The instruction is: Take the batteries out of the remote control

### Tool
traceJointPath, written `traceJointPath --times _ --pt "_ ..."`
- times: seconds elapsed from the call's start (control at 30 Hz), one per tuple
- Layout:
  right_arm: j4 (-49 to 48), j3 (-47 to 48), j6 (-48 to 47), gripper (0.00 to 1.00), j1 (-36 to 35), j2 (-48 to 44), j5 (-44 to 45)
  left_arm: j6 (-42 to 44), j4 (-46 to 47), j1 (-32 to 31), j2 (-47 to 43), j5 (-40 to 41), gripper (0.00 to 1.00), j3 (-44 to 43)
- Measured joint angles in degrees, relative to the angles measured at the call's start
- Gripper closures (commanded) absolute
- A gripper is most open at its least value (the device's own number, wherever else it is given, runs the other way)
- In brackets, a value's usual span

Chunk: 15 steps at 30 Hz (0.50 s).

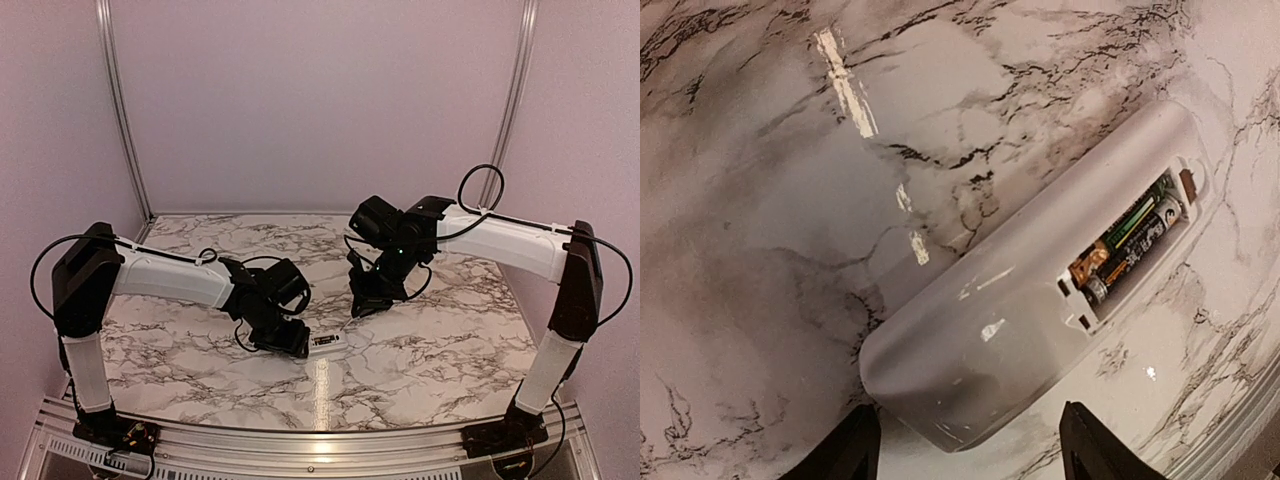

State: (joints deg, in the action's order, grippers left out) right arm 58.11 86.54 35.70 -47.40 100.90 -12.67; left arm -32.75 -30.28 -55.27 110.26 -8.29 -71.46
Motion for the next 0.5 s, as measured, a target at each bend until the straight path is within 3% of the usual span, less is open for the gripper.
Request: traceJointPath --times 0.5 --pt "-3.58 -3.15 -1.53 1.0 -0.02 0.0 -0.48 -4.63 -0.28 -0.59 0.17 5.81 0.38 -0.7"
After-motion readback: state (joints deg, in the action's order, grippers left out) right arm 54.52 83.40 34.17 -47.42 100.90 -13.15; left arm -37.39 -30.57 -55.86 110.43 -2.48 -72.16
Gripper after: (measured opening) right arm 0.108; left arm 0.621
